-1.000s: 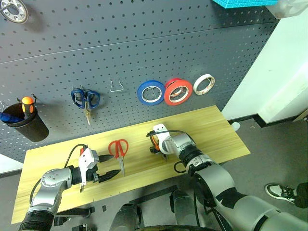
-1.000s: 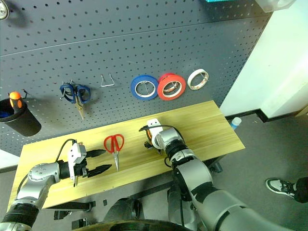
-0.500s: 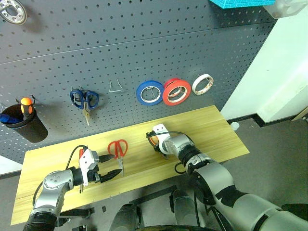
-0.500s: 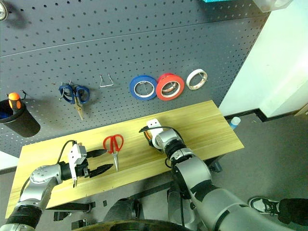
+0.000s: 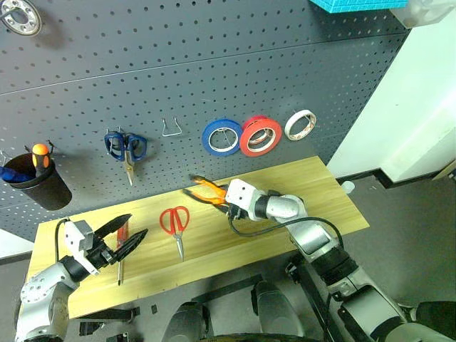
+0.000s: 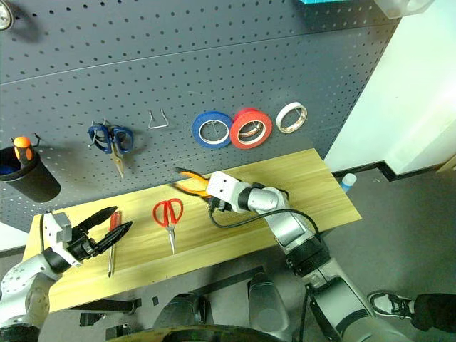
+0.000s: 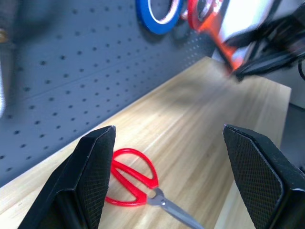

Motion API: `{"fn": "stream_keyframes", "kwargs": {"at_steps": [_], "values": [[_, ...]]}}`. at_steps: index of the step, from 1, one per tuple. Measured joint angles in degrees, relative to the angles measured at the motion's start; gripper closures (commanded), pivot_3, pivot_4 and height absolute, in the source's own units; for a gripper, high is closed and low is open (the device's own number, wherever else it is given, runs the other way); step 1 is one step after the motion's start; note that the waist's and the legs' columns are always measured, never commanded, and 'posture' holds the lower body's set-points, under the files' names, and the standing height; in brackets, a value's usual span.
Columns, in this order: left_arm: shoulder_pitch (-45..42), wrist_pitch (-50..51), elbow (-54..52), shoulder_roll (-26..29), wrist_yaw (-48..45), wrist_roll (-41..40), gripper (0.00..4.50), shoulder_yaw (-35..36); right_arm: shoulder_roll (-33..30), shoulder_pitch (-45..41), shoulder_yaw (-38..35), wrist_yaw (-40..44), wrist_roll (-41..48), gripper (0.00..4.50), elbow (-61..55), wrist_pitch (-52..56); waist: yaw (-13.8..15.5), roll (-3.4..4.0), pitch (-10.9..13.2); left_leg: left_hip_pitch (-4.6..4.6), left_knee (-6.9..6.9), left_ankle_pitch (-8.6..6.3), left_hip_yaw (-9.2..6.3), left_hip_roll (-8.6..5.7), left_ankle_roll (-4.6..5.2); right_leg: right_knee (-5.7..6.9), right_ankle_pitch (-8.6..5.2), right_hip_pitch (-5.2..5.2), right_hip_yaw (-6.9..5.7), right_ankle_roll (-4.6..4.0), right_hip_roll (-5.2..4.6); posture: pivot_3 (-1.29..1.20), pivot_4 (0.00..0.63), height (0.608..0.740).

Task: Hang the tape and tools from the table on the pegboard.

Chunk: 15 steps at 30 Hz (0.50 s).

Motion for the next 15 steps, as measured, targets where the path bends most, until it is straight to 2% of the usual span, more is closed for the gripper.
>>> {"fn": "stream_keyframes", "kwargs": {"at_steps": [4,8,12,15], "values": [[-3.4,-4.1,0.8,-2.6,1.3,0.3,0.73,0.9,5.6,-8.3,-2.2,-0.2,3.0,2.42,0.2,1.6,0.3,-0.02,0.0,-0.05,0.14,0.07,0.0,0.0,-0.13,-0.02,0.2,-0.01,0.0,-0.28,0.01,-0.08,0.077,0.738],[-9.3,-8.6,2.3,-5.3,2.9,0.3,0.73,1.4,15.4,-20.8,-7.7,-5.0,6.9,2.42,3.6,2.2,0.2,-0.08,0.0,-0.03,-0.03,0.13,-0.06,0.15,-0.24,0.0,0.28,-0.12,-0.02,-0.41,0.16,-0.08,0.071,0.738],[-13.6,-12.8,3.7,-9.0,4.2,0.2,0.73,1.9,21.0,-28.8,-12.8,-8.7,10.8,2.42,12.8,1.6,0.2,-0.23,-0.2,-0.05,-0.1,0.14,-0.07,0.18,-0.26,-0.01,0.32,-0.16,-0.04,-0.47,0.17,-0.08,0.069,0.738],[-15.8,-14.7,3.5,-12.1,6.2,0.2,0.73,1.6,22.6,-32.3,-15.7,-10.6,11.6,2.42,22.2,1.1,0.1,-0.27,-0.2,-0.12,-0.11,0.14,-0.05,0.17,-0.27,-0.06,0.32,-0.21,-0.03,-0.46,0.17,-0.07,0.069,0.738]]}}
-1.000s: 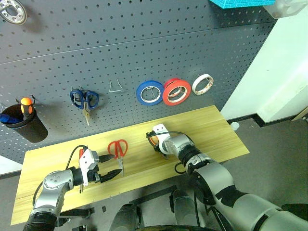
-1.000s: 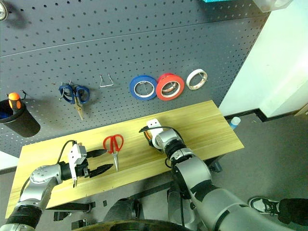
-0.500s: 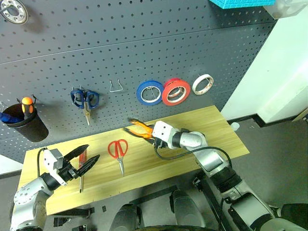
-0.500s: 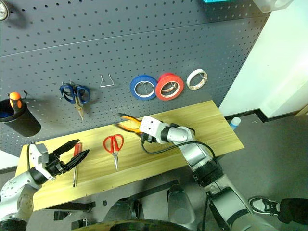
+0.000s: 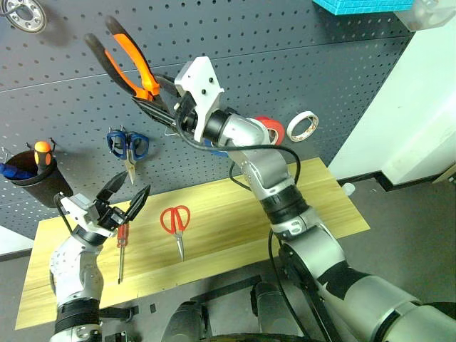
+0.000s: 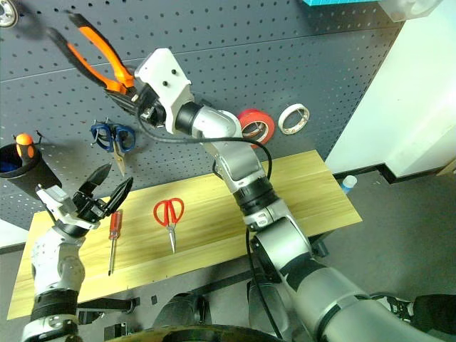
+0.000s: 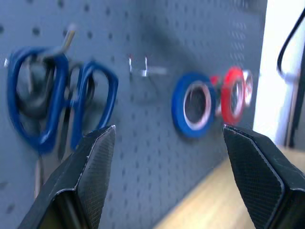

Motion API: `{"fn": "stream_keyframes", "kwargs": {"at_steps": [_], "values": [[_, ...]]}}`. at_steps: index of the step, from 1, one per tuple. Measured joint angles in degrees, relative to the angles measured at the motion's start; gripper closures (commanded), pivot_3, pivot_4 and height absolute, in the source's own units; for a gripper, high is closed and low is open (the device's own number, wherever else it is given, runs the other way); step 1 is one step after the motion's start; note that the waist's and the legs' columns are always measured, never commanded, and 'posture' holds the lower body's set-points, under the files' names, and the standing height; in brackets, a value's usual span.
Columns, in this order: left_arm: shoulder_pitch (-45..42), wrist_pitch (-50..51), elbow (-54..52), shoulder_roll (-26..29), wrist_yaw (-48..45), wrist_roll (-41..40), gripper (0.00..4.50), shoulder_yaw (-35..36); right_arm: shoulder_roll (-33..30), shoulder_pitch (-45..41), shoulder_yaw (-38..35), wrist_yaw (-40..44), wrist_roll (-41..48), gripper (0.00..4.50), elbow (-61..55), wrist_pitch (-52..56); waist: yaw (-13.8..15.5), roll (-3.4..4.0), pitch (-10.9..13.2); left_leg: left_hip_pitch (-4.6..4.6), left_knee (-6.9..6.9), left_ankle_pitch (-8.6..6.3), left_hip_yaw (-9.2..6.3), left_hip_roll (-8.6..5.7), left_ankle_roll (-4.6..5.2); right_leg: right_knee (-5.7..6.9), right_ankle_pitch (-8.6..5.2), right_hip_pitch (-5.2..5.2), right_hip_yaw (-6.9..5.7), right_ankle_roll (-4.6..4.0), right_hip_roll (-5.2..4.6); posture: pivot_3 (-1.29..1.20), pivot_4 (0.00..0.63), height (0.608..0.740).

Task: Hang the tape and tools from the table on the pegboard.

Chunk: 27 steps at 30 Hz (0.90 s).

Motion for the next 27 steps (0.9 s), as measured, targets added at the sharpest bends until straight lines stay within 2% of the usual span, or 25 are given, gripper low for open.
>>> {"fn": "stream_keyframes", "kwargs": {"at_steps": [7,11,19,27], "values": [[0.4,-0.2,-1.7,-0.9,1.3,0.7,0.73,-2.0,3.4,-4.8,-3.8,-3.3,0.1,2.42,18.4,-7.5,-0.7,0.04,0.0,-0.02,-0.13,0.0,0.04,0.12,0.0,0.06,0.0,-0.17,0.05,0.0,0.13,-0.07,0.078,0.738],[2.6,-0.3,-2.3,-0.4,2.3,1.0,0.73,-1.9,3.9,-6.5,-5.4,-3.8,0.3,2.42,23.8,-11.4,-0.5,0.05,0.0,-0.02,-0.12,0.0,0.05,0.12,0.01,0.05,0.0,-0.17,0.05,0.0,0.13,-0.06,0.087,0.738],[8.3,-0.1,-7.1,-0.4,4.4,1.4,0.73,-1.7,4.3,-7.4,-6.9,-4.7,0.7,2.42,29.9,-18.8,-0.2,0.23,0.2,-0.03,-0.12,-0.01,0.04,0.12,0.01,0.06,-0.01,-0.16,0.05,-0.01,0.14,-0.02,0.114,0.738],[15.4,2.4,-14.7,0.9,6.6,0.3,0.73,-1.3,4.3,-7.4,-7.1,-3.7,1.1,2.42,31.2,-24.7,0.0,0.44,0.5,-0.02,-0.14,-0.02,0.03,0.14,0.03,0.06,-0.03,-0.15,0.05,-0.01,0.18,0.03,0.149,0.738]]}}
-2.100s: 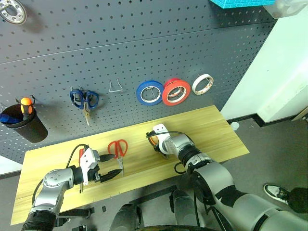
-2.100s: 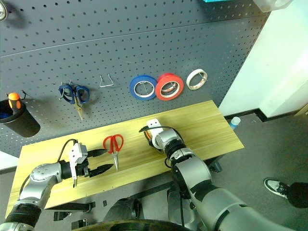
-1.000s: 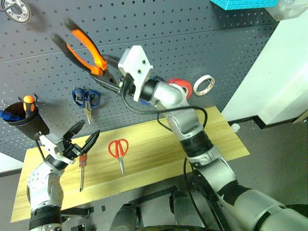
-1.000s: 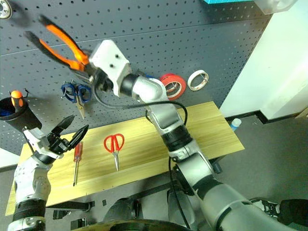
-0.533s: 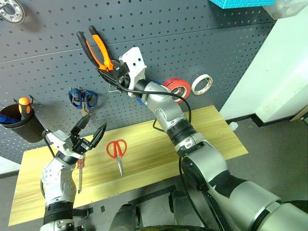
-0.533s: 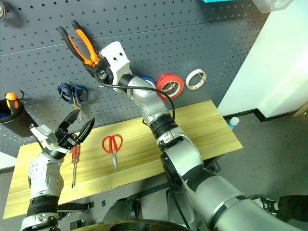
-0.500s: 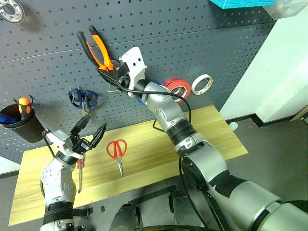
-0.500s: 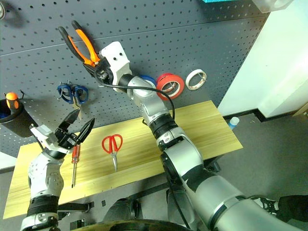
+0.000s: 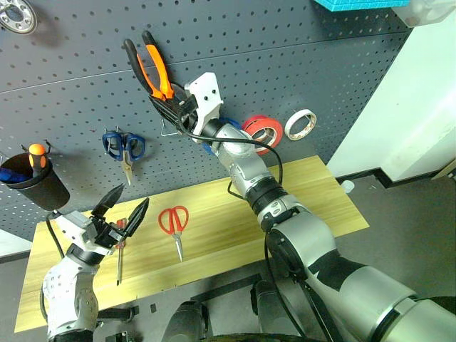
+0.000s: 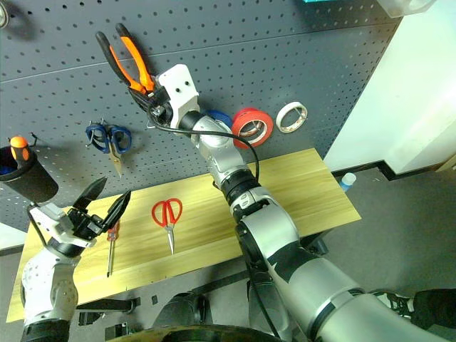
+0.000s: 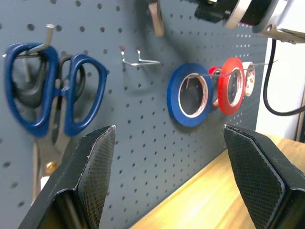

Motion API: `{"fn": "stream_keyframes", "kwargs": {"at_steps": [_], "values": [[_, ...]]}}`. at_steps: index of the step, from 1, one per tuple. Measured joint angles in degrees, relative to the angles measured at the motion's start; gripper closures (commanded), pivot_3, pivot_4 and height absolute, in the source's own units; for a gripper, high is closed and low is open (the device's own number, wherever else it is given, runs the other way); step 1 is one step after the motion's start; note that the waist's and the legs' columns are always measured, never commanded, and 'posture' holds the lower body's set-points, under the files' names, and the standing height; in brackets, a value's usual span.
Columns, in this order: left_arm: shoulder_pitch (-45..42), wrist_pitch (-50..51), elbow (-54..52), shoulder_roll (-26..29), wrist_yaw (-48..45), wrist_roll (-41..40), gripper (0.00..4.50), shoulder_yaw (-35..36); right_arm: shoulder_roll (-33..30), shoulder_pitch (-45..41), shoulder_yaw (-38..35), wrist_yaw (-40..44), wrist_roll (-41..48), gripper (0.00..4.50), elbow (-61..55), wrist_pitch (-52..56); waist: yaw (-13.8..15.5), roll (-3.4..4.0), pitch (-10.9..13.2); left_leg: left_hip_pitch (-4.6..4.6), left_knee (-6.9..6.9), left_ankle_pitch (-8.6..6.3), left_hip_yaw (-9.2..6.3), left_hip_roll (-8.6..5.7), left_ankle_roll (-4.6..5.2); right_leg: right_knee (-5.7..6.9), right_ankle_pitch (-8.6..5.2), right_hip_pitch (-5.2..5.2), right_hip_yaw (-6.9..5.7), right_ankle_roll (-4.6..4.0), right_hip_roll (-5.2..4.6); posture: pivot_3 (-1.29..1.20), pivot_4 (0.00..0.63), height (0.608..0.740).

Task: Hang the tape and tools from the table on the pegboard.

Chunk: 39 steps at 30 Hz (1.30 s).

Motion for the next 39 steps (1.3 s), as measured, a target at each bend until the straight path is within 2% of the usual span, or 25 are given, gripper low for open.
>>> {"fn": "stream_keyframes", "kwargs": {"at_steps": [8,14,24,33,39], "values": [[7.5,2.8,-7.8,1.0,2.6,-1.2,0.73,2.0,0.1,0.2,-0.2,2.4,0.6,2.42,0.7,-6.3,1.5,0.06,1.4,0.04,0.01,-0.02,-0.01,0.12,0.04,0.05,-0.04,0.02,0.0,-0.07,0.14,0.08,0.187,0.738],[11.2,4.8,-10.9,1.4,3.6,-2.6,0.73,3.8,0.1,0.2,-0.1,0.3,0.4,2.42,4.8,-11.0,2.7,0.03,2.8,0.01,0.01,-0.03,-0.01,0.12,0.06,0.04,-0.09,-0.01,-0.01,-0.16,0.16,0.08,0.197,0.738],[10.6,5.9,-11.4,1.5,4.1,-2.8,0.73,3.9,0.1,0.1,0.6,-7.3,-3.9,2.42,11.1,-17.7,3.0,-0.06,3.6,-0.04,-0.02,-0.04,-0.01,0.14,0.08,0.04,-0.11,-0.06,-0.02,-0.19,0.18,0.08,0.197,0.738],[10.4,5.9,-11.4,1.4,4.1,-2.7,0.73,3.8,0.1,0.1,1.0,-8.8,-6.5,2.42,13.4,-18.7,3.0,-0.05,3.6,-0.06,-0.04,-0.06,0.0,0.16,0.1,0.03,-0.12,-0.1,-0.01,-0.21,0.2,0.09,0.187,0.738],[9.7,5.9,-11.3,1.4,3.9,-2.4,0.73,3.7,0.1,0.1,-0.5,-3.4,-4.5,0.38,13.6,-14.7,3.0,-0.05,3.6,-0.06,-0.05,-0.06,0.0,0.16,0.1,0.04,-0.12,-0.1,-0.01,-0.21,0.21,0.08,0.182,0.738]]}}
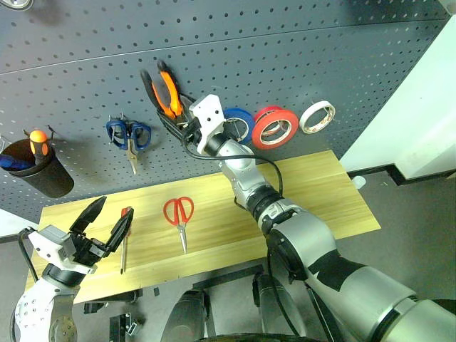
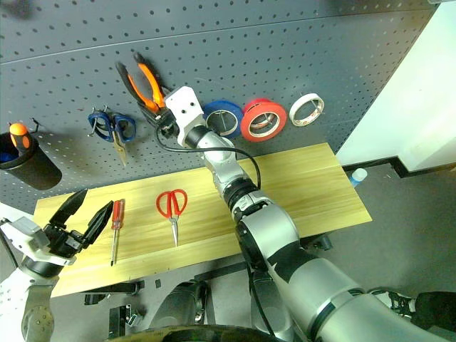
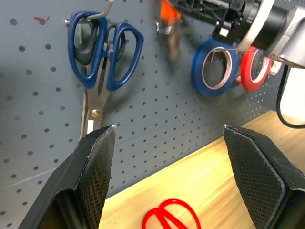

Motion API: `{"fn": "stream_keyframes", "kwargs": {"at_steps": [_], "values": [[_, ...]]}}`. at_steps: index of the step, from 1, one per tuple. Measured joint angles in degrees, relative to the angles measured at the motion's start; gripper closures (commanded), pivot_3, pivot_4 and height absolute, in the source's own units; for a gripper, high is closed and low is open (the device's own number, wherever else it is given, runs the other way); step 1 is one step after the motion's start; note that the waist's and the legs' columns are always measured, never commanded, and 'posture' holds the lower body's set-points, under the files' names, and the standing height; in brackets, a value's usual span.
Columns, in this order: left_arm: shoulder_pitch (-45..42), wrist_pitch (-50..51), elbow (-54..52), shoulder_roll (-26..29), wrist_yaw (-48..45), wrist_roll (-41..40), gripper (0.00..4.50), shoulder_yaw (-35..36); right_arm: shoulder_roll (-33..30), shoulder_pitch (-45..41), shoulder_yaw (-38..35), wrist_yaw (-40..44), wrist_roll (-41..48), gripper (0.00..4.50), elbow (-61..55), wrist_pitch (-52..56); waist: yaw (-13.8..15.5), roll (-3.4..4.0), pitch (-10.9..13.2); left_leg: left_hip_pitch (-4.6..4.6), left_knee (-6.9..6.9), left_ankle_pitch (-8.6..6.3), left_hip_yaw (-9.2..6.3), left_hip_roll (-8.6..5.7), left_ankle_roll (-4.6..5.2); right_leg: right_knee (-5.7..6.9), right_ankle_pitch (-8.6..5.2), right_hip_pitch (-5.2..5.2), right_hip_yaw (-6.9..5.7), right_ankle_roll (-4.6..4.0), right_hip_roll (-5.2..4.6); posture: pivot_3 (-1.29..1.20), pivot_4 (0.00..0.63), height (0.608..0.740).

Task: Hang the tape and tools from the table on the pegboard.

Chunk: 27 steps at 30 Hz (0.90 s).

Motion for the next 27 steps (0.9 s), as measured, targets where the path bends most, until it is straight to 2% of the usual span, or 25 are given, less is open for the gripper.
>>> {"fn": "stream_keyframes", "kwargs": {"at_steps": [1,8,12,15,20,24,27], "values": [[-0.1,0.0,0.0,0.0,-0.1,0.0,0.73,0.0,0.0,0.0,-0.2,-0.2,0.1,0.1,0.0,-0.1,0.0,0.0,0.0,0.0,0.0,0.0,0.0,0.0,0.0,0.0,0.0,0.0,0.0,0.0,0.0,0.08,0.181,0.738],[0.1,0.0,0.2,-0.2,-0.5,0.3,0.73,0.0,-0.3,0.9,1.1,1.6,-0.6,0.1,-4.9,-5.3,0.0,-0.02,0.0,0.0,0.0,0.0,0.0,0.01,0.0,0.0,0.0,-0.01,0.0,0.01,0.0,0.06,0.162,0.738],[2.8,0.5,-1.2,-0.1,-1.3,-1.1,0.73,0.6,-1.9,8.1,5.0,3.1,-3.0,0.1,-15.9,-9.9,-0.1,-0.14,-0.1,-0.01,-0.02,-0.03,0.03,0.02,0.02,-0.06,0.0,0.0,0.01,0.02,0.0,0.05,0.15,0.738],[6.2,1.3,-2.9,-0.1,-1.8,-2.1,0.73,0.7,-4.2,16.0,8.9,4.0,-4.9,0.1,-26.3,-8.7,0.0,-0.15,-0.1,-0.06,0.01,-0.03,0.03,0.03,0.02,-0.04,0.0,-0.03,0.01,0.02,0.0,0.05,0.146,0.738],[9.2,1.7,-5.2,-2.0,0.4,-0.9,0.73,0.2,-9.0,26.3,12.1,6.3,-4.8,0.1,-48.8,1.4,0.3,-0.18,-0.1,-0.06,0.1,-0.03,0.03,0.03,0.02,-0.06,-0.02,0.04,0.01,-0.01,0.0,0.05,0.15,0.738],[10.2,4.1,-6.3,-4.0,6.5,4.8,0.73,-2.5,-18.0,32.9,11.9,9.1,-3.8,0.1,-66.7,13.7,1.5,-0.26,-0.2,0.03,0.15,-0.03,0.04,0.02,0.02,-0.18,-0.13,0.21,0.01,-0.14,-0.01,0.05,0.156,0.738],[9.1,11.0,-6.4,-4.1,12.9,9.1,0.73,-5.4,-24.7,38.4,11.3,11.1,-2.1,0.1,-77.0,24.4,1.6,-0.27,-0.2,0.03,0.14,-0.03,0.02,0.02,0.03,-0.18,-0.16,0.21,0.0,-0.11,0.0,0.03,0.156,0.738]]}}
